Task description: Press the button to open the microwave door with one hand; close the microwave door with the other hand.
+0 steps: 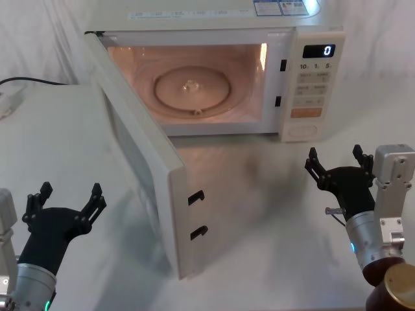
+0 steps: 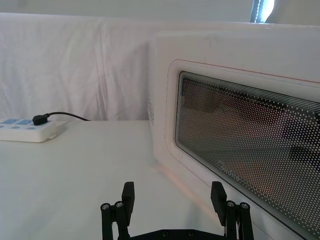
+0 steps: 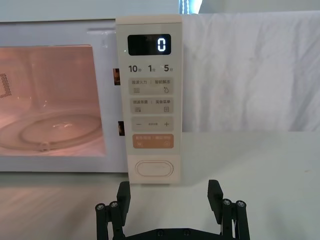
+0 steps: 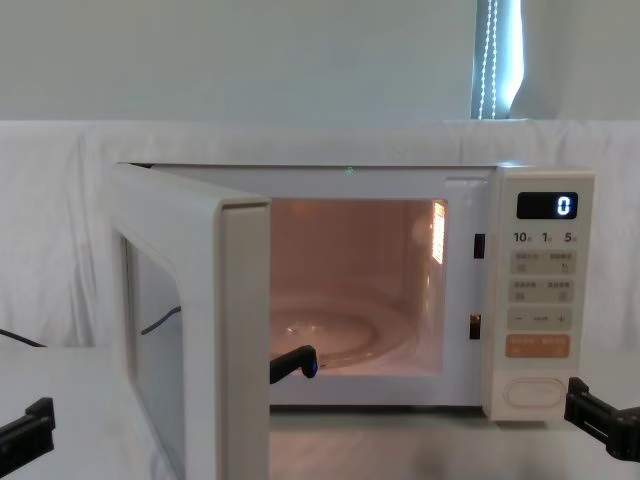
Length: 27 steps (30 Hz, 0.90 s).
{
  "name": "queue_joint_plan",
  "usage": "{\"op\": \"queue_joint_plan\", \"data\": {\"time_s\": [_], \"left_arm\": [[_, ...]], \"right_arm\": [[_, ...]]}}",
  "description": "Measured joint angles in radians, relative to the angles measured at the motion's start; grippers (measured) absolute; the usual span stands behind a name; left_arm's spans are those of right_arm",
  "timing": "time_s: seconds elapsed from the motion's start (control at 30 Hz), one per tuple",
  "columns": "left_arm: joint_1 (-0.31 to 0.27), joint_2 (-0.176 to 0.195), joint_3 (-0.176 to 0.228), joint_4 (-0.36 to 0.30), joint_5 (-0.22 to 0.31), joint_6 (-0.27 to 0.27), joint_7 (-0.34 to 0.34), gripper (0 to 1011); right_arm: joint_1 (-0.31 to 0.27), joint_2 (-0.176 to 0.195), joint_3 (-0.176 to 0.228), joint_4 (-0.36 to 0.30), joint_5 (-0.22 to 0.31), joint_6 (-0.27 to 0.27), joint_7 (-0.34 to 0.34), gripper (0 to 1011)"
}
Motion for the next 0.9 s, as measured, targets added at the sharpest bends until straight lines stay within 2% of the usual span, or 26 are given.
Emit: {"op": "queue_joint_plan", "data": {"time_s": [0.67, 0.9], "left_arm": [[0.0, 0.0, 0.0, 0.0, 0.0, 0.0, 0.0, 992], [0.0, 0.0, 0.0, 0.0, 0.0, 0.0, 0.0, 821]], "right_arm": [[-0.001, -0.004, 0.005, 0.0, -0.006, -0.008, -0.004, 1002], [-0.001, -0.004, 0.005, 0.001, -0.006, -0.007, -0.004, 1002]]}}
